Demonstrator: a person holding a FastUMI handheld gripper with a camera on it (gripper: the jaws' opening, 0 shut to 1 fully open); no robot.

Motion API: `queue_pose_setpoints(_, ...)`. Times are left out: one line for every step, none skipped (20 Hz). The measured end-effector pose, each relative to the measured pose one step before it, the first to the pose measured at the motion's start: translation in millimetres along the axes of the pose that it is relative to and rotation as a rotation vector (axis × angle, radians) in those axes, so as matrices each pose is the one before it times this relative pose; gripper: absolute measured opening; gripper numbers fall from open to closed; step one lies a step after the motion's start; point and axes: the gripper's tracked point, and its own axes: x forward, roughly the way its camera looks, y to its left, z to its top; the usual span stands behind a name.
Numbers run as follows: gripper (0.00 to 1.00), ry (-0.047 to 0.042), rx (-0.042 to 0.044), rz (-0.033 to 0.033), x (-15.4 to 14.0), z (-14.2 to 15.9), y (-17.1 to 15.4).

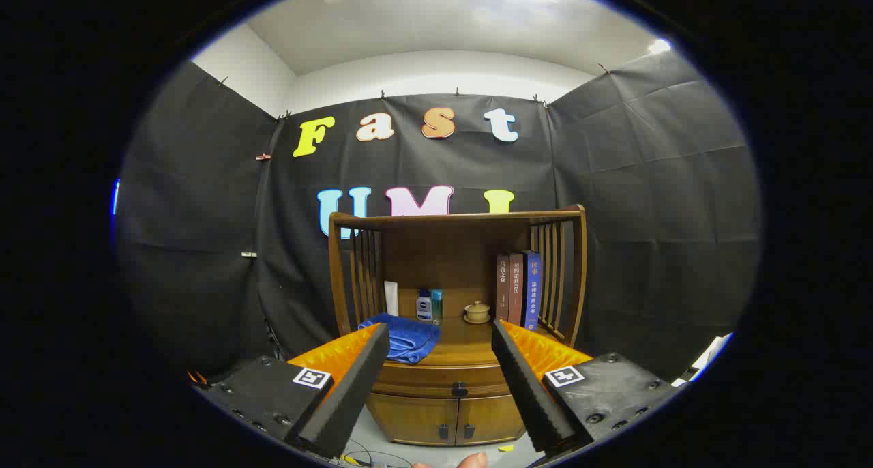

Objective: Pull open the drawer, take out the items inside it, and place them on the countertop above the cabinet.

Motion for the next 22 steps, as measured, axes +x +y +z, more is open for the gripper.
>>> queue_pose_setpoints(0.98,0.00051,-0.00008,0.00098,0.74,-0.31,0.96)
queue_pose_setpoints(0.98,-0.00069,-0.0003,0.00031,-0.42,0.45,-0.02)
queue_pose_setpoints(0.98,0.00067,-0.00099,0.00064,0.51,-0.06,0.42)
queue_pose_setpoints(0.98,0.00023,-0.0011,0.00286,0.0,-0.42,1.22)
queue_pose_setpoints(0.98,0.00038,-0.00095,0.00184,-1.05,-0.45,0.57)
queue_pose_setpoints(0.98,-0.00016,-0.00026,-0.00029,-0.07,0.02,-0.22)
queue_pose_setpoints(0.98,0.00127,0.00007,-0.00088,0.35,0.26,-0.24)
queue_pose_setpoints(0.98,-0.00017,0.00042,-0.00131,-0.45,0.24,-0.1)
queue_pose_setpoints(0.98,-0.00063,-0.00032,-0.00071,-0.37,0.02,-0.73)
queue_pose_setpoints(0.98,-0.00066,-0.00123,-0.00146,-0.11,0.5,-0.24)
queue_pose_setpoints(0.98,-0.00064,-0.00124,-0.00009,0.03,-0.29,0.45)
queue_pose_setpoints(0.98,0.00082,-0.00011,-0.00074,0.04,-0.36,0.12)
queue_pose_setpoints(0.98,0.00273,0.00084,0.00133,-0.12,-0.4,0.44)
queue_pose_setpoints(0.98,0.00129,0.00128,0.0024,-0.31,0.08,0.93)
queue_pose_setpoints(0.98,0.001,-0.00011,0.00077,0.87,-0.41,0.41)
queue_pose_setpoints(0.98,-0.0007,-0.00174,0.00126,-0.5,0.24,1.07)
queue_pose_setpoints(0.98,-0.00021,-0.00213,0.00032,-0.43,-0.79,-0.25)
queue_pose_setpoints(0.98,-0.00145,0.00027,0.00019,-0.6,-0.04,-0.42)
queue_pose_setpoints(0.98,-0.00074,0.00275,0.00039,0.93,0.41,0.15)
queue_pose_setpoints(0.98,-0.00103,0.00323,0.00124,0.69,0.41,0.03)
queue_pose_setpoints(0.98,-0.00353,0.00157,0.00476,2.05,0.5,1.67)
queue_pose_setpoints(0.98,-0.00704,-0.00107,0.00613,2.11,0.37,1.52)
